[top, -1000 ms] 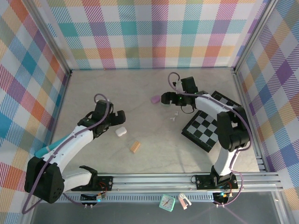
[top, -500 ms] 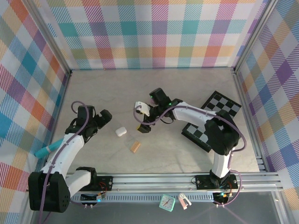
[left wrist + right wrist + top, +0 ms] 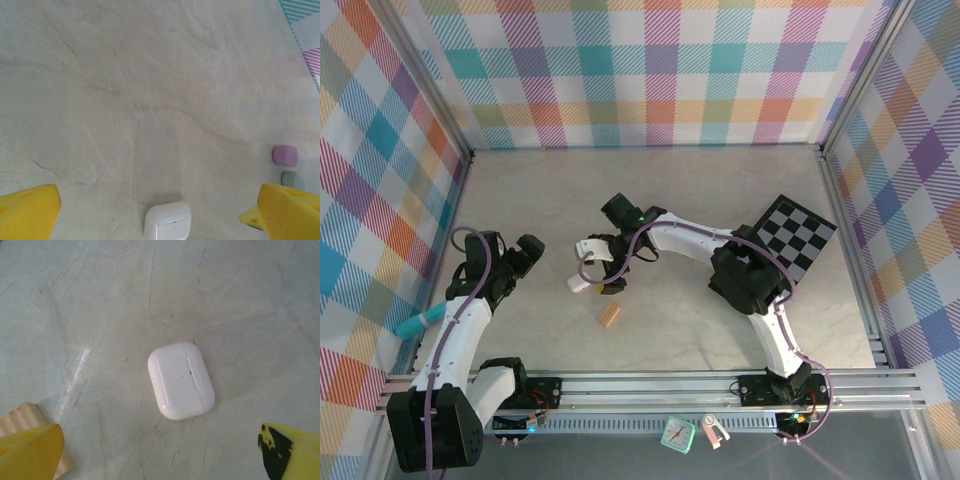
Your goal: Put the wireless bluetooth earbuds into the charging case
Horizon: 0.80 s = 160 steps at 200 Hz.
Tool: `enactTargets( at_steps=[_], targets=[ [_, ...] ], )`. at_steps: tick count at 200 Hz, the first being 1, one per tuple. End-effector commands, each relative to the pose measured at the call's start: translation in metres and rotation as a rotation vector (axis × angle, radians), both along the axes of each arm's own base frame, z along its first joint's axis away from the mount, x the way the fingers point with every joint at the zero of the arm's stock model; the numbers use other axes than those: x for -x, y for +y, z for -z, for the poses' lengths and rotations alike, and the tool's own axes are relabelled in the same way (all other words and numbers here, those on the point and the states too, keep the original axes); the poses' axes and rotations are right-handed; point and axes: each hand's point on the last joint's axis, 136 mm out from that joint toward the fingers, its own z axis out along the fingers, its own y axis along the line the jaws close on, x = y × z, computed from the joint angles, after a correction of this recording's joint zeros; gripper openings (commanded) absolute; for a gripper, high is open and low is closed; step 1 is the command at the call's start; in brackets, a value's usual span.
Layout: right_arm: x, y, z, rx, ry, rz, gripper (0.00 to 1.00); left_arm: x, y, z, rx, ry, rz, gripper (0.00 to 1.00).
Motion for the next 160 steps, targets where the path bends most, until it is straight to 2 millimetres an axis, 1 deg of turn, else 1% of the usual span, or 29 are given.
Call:
enactTargets(
  at_steps=[1,28,62,96,117,131,149,160],
  targets=[
    [0.01,0.003,0.011,0.027,0.01,-0.085,0.98,0.007,-0.001,-0.003,0.018,0.002,0.005,1.0],
    [0.006,0.011,0.026,0.064,0.0,-0.087,0.98,0.008,-0.003,-0.006,0.019,-0.007,0.017,1.0],
    [0.005,0.023,0.038,0.097,0.003,-0.097,0.97,0.009,-0.003,-0.006,0.015,-0.007,0.022,1.0],
    [0.0,0.027,0.058,0.177,-0.034,-0.104,0.94,0.009,-0.005,-0.006,0.021,-0.015,0.029,1.0],
    [0.0,0.027,0.067,0.215,-0.053,-0.115,0.86,0.01,-0.003,-0.007,0.013,-0.02,0.028,1.0],
    [0.001,0.026,0.071,0.231,-0.058,-0.121,0.76,0.01,-0.003,-0.008,0.011,-0.021,0.029,1.0],
    [0.002,0.024,0.072,0.239,-0.056,-0.123,0.67,0.01,-0.004,-0.008,0.009,-0.022,0.034,1.0],
    [0.002,0.024,0.072,0.242,-0.054,-0.119,0.57,0.009,-0.004,-0.007,0.013,-0.021,0.036,1.0]
  ],
)
